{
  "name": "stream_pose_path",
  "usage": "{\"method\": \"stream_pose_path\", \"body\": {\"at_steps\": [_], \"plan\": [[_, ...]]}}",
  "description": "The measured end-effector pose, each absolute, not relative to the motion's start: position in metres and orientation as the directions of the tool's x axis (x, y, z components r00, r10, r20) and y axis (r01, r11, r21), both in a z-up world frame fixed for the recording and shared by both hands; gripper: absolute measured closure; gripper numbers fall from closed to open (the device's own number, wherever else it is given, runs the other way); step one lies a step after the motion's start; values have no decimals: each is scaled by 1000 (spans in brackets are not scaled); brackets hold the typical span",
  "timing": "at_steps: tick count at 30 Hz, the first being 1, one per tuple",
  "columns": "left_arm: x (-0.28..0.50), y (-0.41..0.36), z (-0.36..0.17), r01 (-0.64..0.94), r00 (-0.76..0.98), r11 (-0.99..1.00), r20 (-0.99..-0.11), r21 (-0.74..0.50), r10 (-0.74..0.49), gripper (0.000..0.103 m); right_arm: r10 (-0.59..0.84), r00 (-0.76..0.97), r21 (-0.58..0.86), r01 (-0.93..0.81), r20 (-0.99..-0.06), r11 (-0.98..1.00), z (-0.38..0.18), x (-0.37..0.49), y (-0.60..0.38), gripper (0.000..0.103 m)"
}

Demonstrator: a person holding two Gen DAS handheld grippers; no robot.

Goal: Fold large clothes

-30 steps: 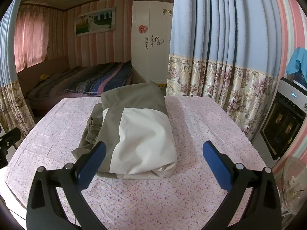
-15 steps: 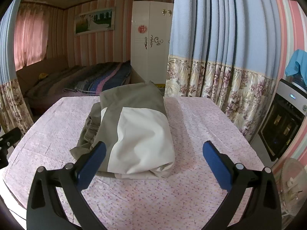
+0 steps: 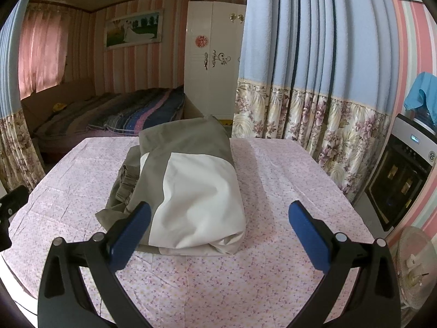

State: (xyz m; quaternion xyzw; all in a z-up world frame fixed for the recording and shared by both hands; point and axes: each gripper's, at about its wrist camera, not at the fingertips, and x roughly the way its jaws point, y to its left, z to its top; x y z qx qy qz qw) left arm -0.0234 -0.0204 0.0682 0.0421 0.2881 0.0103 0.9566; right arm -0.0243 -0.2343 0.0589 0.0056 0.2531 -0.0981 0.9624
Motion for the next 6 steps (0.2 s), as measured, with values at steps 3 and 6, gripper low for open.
{"method": "stream_pose_path", "body": {"at_steps": [3,6], "plan": [[-22,-20,67,6,827,997,-561,78,39,3,-185,853,-36,192,-488,981,59,-24,-235,2],[-20,-19,67,8,821,997,-569,75,36,3,-184,853,-36,191,-488,981,59,-24,-235,2]]}}
